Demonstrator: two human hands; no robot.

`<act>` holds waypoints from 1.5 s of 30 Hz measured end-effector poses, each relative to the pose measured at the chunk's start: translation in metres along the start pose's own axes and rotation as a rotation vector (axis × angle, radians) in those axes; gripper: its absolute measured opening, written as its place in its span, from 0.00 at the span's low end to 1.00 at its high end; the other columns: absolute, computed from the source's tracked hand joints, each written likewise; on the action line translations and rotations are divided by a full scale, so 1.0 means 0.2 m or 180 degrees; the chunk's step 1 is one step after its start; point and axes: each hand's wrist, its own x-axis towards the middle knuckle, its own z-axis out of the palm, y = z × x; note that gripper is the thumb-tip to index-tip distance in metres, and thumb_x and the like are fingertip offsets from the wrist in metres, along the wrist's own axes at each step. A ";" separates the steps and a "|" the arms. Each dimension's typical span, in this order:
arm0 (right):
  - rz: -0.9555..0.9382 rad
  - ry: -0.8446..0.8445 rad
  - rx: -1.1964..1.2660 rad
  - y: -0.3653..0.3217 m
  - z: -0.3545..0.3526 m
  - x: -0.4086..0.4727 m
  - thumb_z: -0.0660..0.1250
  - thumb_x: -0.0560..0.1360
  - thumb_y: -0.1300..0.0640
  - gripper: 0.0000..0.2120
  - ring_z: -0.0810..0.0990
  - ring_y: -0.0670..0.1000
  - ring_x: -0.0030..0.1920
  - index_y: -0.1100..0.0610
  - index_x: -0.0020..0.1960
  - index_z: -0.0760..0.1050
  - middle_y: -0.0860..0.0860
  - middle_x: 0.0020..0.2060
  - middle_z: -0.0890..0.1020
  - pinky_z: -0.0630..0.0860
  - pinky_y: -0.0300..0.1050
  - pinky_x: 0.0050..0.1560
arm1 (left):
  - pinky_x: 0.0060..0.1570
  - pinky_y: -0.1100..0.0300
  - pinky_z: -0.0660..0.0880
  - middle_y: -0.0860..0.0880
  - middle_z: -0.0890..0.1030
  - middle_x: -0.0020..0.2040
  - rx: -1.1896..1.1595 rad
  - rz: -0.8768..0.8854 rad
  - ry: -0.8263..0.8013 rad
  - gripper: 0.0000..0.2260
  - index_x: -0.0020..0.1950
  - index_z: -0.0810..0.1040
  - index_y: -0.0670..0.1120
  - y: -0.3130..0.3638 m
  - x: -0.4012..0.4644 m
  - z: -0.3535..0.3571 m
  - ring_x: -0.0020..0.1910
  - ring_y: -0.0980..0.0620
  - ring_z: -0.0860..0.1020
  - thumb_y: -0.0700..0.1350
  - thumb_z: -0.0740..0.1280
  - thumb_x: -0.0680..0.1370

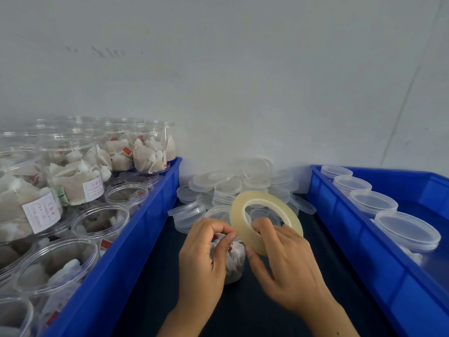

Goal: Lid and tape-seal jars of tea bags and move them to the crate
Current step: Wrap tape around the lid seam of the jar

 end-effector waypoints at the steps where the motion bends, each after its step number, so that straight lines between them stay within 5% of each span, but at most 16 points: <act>1: 0.0000 -0.0005 -0.0022 0.00 0.00 0.00 0.59 0.76 0.50 0.09 0.70 0.42 0.30 0.53 0.53 0.67 0.41 0.31 0.73 0.64 0.36 0.35 | 0.42 0.64 0.74 0.57 0.77 0.41 0.0118 0.0042 0.0018 0.09 0.43 0.78 0.45 0.00 0.00 0.00 0.42 0.58 0.77 0.48 0.63 0.77; 7: 0.0190 0.0124 -0.0277 0.03 0.00 0.00 0.59 0.76 0.51 0.07 0.72 0.45 0.30 0.54 0.50 0.68 0.43 0.31 0.75 0.72 0.42 0.34 | 0.45 0.69 0.68 0.59 0.75 0.40 0.0735 0.0336 -0.0018 0.06 0.42 0.76 0.47 0.01 0.00 0.00 0.41 0.62 0.70 0.47 0.63 0.76; 12: 0.0278 -0.0073 -0.0262 0.02 0.00 0.02 0.61 0.77 0.54 0.18 0.76 0.46 0.35 0.51 0.67 0.67 0.43 0.37 0.79 0.74 0.43 0.38 | 0.48 0.72 0.67 0.63 0.74 0.40 0.0659 -0.0050 -0.0168 0.08 0.43 0.75 0.50 0.00 -0.01 0.00 0.48 0.61 0.71 0.38 0.70 0.76; 18: 0.0399 -0.0242 -0.0336 0.05 -0.01 0.02 0.63 0.79 0.55 0.16 0.76 0.47 0.37 0.47 0.66 0.72 0.44 0.37 0.76 0.75 0.46 0.40 | 0.47 0.72 0.68 0.62 0.75 0.40 0.0362 -0.0175 -0.0277 0.04 0.43 0.73 0.53 0.03 -0.01 0.01 0.47 0.62 0.71 0.48 0.61 0.77; 25: 0.0903 -0.0669 -0.0123 0.13 0.00 -0.01 0.43 0.74 0.30 0.26 0.75 0.42 0.44 0.35 0.70 0.55 0.42 0.45 0.78 0.68 0.40 0.45 | 0.47 0.67 0.69 0.61 0.77 0.41 0.0294 0.0004 -0.0311 0.07 0.43 0.76 0.51 0.03 -0.02 0.02 0.47 0.59 0.73 0.49 0.59 0.77; 30: 0.1640 -0.1639 0.0099 0.20 0.04 -0.05 0.47 0.70 0.24 0.27 0.77 0.42 0.44 0.36 0.62 0.60 0.42 0.44 0.78 0.76 0.43 0.47 | 0.47 0.67 0.66 0.58 0.77 0.39 0.0715 0.0399 -0.0388 0.07 0.41 0.76 0.48 0.01 -0.03 0.06 0.45 0.68 0.68 0.46 0.61 0.76; 34: 0.1915 -0.2078 0.0932 0.24 0.07 -0.07 0.60 0.76 0.34 0.14 0.78 0.44 0.45 0.32 0.58 0.60 0.43 0.45 0.78 0.77 0.47 0.52 | 0.45 0.67 0.64 0.58 0.76 0.37 0.1156 0.0696 -0.0522 0.08 0.39 0.76 0.48 0.00 -0.03 0.05 0.39 0.61 0.70 0.47 0.61 0.76; 38: 0.1705 -0.2475 0.1653 0.30 0.04 -0.07 0.67 0.77 0.49 0.20 0.75 0.39 0.53 0.28 0.58 0.63 0.39 0.55 0.73 0.70 0.37 0.51 | 0.44 0.66 0.67 0.56 0.77 0.37 0.1318 0.0741 -0.0519 0.08 0.39 0.77 0.48 0.00 -0.02 0.04 0.39 0.60 0.70 0.49 0.63 0.76; 43: 0.1640 -0.2706 0.2187 0.32 -0.01 -0.07 0.63 0.80 0.58 0.08 0.79 0.39 0.38 0.46 0.48 0.76 0.39 0.45 0.77 0.76 0.33 0.40 | 0.39 0.67 0.70 0.58 0.78 0.35 0.1345 0.0523 -0.0538 0.04 0.39 0.78 0.49 0.02 -0.03 0.03 0.33 0.61 0.73 0.48 0.69 0.72; 45: 0.1663 -0.2529 0.2188 0.32 -0.02 -0.07 0.61 0.81 0.56 0.10 0.78 0.41 0.36 0.49 0.43 0.77 0.41 0.38 0.79 0.75 0.34 0.39 | 0.32 0.69 0.73 0.59 0.78 0.33 0.1187 0.0255 -0.0504 0.04 0.40 0.80 0.49 0.03 -0.02 0.01 0.30 0.62 0.74 0.48 0.71 0.71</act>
